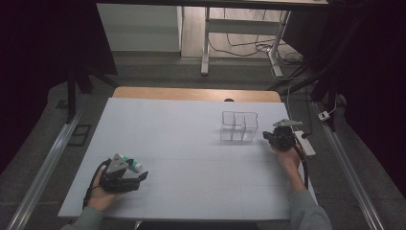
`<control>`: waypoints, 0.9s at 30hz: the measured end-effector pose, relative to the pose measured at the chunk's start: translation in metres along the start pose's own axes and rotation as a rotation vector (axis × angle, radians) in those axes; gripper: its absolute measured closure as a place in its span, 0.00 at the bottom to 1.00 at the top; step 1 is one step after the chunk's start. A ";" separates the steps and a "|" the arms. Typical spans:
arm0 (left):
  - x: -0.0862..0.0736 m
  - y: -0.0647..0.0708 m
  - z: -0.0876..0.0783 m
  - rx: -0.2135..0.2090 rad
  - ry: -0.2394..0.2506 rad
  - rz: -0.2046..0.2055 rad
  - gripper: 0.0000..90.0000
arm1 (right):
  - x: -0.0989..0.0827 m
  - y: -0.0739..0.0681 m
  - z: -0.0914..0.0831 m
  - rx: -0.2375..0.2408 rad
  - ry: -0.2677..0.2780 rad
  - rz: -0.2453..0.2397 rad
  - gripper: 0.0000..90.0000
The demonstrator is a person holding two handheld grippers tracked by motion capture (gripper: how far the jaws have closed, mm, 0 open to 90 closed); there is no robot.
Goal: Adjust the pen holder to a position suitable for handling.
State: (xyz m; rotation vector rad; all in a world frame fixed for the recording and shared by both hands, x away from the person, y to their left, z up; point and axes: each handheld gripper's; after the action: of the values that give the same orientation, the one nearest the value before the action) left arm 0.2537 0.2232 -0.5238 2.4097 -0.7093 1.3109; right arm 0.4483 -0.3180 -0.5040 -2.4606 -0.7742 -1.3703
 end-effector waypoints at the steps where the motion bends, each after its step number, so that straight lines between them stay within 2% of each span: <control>1: 0.000 0.000 0.000 0.001 -0.002 0.001 0.28 | 0.001 0.000 0.001 0.003 0.002 0.001 0.99; 3: 0.000 0.000 0.001 0.000 -0.003 0.003 0.28 | 0.003 -0.001 0.004 0.020 0.012 0.003 0.99; 5: 0.000 -0.001 0.001 -0.001 -0.002 0.001 0.28 | 0.004 -0.003 0.005 0.021 0.007 -0.018 0.99; 8: 0.000 -0.003 0.001 0.002 0.001 -0.006 0.28 | 0.004 -0.004 0.009 0.020 0.003 -0.022 0.99; 12: 0.000 -0.003 0.000 0.002 -0.001 -0.002 0.28 | 0.006 -0.001 0.011 0.018 -0.001 -0.006 0.99; 16: -0.001 -0.003 0.000 0.000 0.000 -0.002 0.28 | 0.007 -0.002 0.013 0.019 0.003 -0.013 0.99; 27: -0.001 -0.003 -0.001 0.000 0.001 -0.001 0.28 | 0.012 -0.006 0.023 0.063 0.014 -0.026 0.99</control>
State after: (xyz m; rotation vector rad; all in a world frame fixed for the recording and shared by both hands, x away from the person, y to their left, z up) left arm 0.2544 0.2259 -0.5240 2.4091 -0.7079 1.3119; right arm 0.4667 -0.2992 -0.5069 -2.3987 -0.8365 -1.3496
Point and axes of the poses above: each handheld gripper's, and its own axes: z roughly forward along the jaws, x roughly out of its top, y roughly to its right, and after that the axes turned 7 degrees about y, right-handed
